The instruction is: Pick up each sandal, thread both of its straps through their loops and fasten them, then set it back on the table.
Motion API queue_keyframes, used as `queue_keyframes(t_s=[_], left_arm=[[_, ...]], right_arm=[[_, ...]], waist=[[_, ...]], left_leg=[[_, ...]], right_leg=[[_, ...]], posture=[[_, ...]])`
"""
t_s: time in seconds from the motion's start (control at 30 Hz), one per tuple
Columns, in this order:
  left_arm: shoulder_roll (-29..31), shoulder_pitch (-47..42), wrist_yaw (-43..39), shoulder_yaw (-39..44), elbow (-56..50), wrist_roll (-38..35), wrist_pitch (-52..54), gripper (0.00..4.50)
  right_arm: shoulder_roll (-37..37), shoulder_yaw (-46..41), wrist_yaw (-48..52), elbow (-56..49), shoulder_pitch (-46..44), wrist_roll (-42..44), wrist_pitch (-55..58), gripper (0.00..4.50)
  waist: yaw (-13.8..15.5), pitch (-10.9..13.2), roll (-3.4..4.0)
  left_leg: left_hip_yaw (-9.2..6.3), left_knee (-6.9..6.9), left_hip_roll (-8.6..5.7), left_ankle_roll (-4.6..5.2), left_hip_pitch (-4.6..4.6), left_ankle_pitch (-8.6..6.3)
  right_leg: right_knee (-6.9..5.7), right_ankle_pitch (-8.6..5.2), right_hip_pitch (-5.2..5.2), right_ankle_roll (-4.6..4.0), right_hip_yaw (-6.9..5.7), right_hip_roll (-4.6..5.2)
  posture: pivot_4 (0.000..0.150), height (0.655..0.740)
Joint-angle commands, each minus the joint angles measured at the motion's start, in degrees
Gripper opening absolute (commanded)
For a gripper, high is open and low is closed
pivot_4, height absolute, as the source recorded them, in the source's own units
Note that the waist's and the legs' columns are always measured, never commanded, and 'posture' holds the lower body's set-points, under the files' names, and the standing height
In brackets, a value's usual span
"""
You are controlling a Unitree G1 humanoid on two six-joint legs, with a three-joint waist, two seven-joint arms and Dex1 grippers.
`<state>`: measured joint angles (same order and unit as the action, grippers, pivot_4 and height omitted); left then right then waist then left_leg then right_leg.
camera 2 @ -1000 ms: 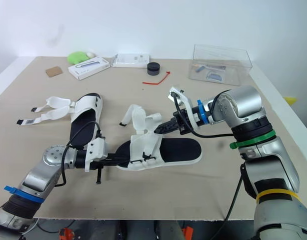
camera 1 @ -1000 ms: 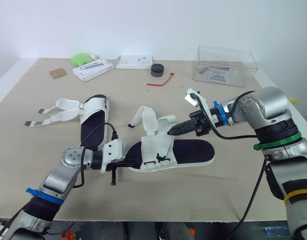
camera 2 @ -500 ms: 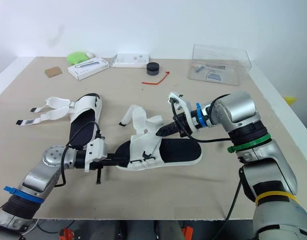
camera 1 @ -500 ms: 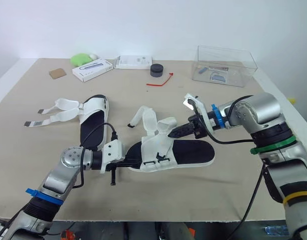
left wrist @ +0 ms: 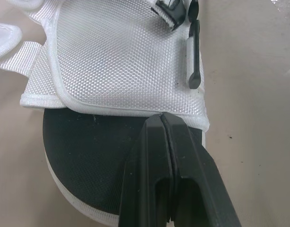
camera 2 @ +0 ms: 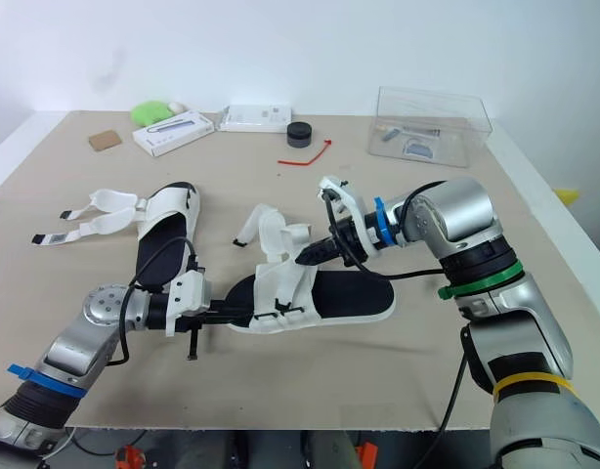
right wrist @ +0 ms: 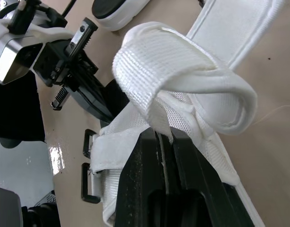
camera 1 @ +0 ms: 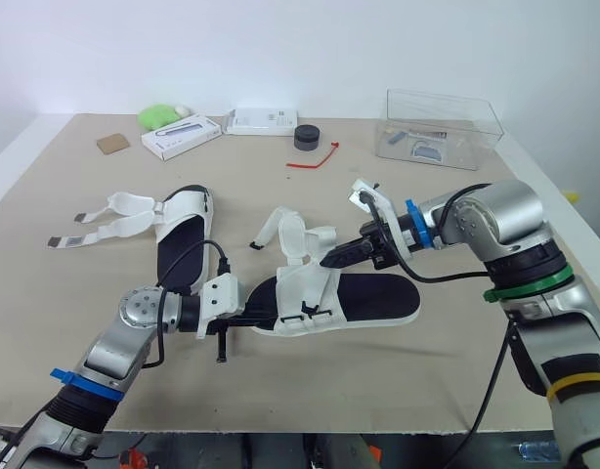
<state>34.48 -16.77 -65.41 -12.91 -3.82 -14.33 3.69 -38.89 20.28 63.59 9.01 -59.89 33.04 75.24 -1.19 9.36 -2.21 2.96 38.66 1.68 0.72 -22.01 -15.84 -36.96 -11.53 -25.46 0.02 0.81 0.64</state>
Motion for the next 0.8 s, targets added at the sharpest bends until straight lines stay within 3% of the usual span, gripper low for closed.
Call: queue_keyframes(t_s=[0.03,0.13,0.43,0.8], left_arm=[[0.13,1.0,0.26,-0.69,0.56,1.26,0.32,0.0],[0.21,1.05,0.37,-0.55,0.51,1.25,0.38,0.0],[0.57,1.17,0.15,-0.33,0.51,1.15,0.54,0.0],[-0.1,-0.05,-0.07,-0.71,1.6,1.31,0.51,0.0]], right_arm=[[-0.2,-2.46,0.84,-1.77,-0.63,1.79,1.45,0.37],[0.82,-5.7,-1.42,-4.21,0.35,3.27,3.13,1.33],[7.62,-17.65,-12.95,-18.12,6.71,9.26,16.49,1.33],[11.5,-22.57,-26.35,-23.07,13.27,14.81,17.26,1.33]], waist=[[0.0,0.0,0.0],[0.0,0.0,0.0],[-0.01,-0.01,0.02],[-0.02,-0.02,0.02]], left_leg=[[-0.01,0.0,0.0,0.0,0.0,0.0],[0.0,0.0,0.0,0.0,0.0,0.0],[-0.03,0.0,0.0,0.0,0.0,0.0],[-0.03,0.01,-0.02,-0.01,0.02,0.01]], right_leg=[[0.0,0.0,0.0,0.0,-0.01,0.0],[0.0,0.0,0.0,0.0,0.0,0.0],[-0.03,0.01,0.01,-0.01,-0.01,0.16],[-0.04,0.0,0.03,0.01,-0.01,0.02]], posture=[[0.15,0.74],[0.15,0.74],[0.15,0.74],[0.15,0.74]])
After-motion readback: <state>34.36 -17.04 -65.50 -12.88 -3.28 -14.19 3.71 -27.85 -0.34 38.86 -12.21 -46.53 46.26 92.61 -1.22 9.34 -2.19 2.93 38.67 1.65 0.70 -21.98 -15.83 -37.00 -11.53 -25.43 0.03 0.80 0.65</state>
